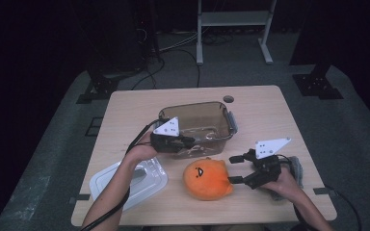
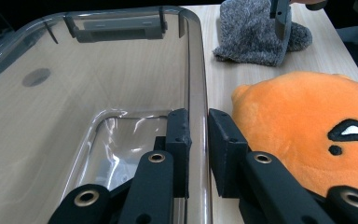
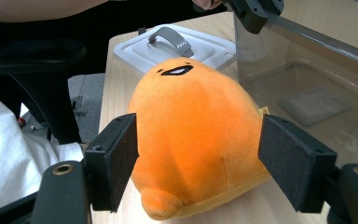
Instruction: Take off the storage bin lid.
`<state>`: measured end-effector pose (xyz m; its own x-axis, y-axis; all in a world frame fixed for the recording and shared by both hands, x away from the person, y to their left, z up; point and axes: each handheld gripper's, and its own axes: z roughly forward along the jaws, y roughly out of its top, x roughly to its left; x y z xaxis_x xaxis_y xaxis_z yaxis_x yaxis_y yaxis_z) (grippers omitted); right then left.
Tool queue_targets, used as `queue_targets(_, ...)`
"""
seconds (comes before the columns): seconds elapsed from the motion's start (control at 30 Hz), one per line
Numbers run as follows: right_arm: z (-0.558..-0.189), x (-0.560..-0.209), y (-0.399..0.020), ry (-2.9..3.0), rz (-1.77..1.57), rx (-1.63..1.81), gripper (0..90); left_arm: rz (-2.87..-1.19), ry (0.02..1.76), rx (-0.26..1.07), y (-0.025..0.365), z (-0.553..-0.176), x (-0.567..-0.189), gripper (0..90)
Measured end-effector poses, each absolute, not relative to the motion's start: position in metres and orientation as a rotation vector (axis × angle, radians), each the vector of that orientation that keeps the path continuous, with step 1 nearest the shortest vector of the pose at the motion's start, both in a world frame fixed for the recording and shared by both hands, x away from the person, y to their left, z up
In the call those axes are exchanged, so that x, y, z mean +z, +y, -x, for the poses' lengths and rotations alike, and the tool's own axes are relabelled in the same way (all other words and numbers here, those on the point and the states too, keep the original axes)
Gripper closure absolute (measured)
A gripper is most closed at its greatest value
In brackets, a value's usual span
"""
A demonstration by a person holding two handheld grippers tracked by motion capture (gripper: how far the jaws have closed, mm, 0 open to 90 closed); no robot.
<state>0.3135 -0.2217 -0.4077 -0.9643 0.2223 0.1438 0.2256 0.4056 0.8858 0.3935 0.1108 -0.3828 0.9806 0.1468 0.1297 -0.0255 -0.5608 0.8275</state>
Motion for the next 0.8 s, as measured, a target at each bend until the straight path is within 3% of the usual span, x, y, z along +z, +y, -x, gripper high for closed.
queue_targets(0.03, -0.314, -0.408, -0.221, -2.633, 0.418, -1.655, 27.7, -2.150, 0.087, 0.223, 0.111, -0.394, -0.383, 77.4)
queue_targets(0.13, -0.314, -0.408, -0.219, -2.634, 0.413, -1.652, 27.7, -2.144, 0.071, 0.212, 0.111, -0.392, -0.382, 64.4)
queue_targets(0.33, -0.318, -0.411, -0.209, -2.634, 0.397, -1.638, 27.6, -2.110, 0.077, 0.229, 0.114, -0.388, -0.380, 52.6)
queue_targets(0.8, -0.329, -0.418, -0.178, -2.636, 0.328, -1.589, 27.6, -1.999, 0.116, 0.273, 0.137, -0.371, -0.364, 40.4)
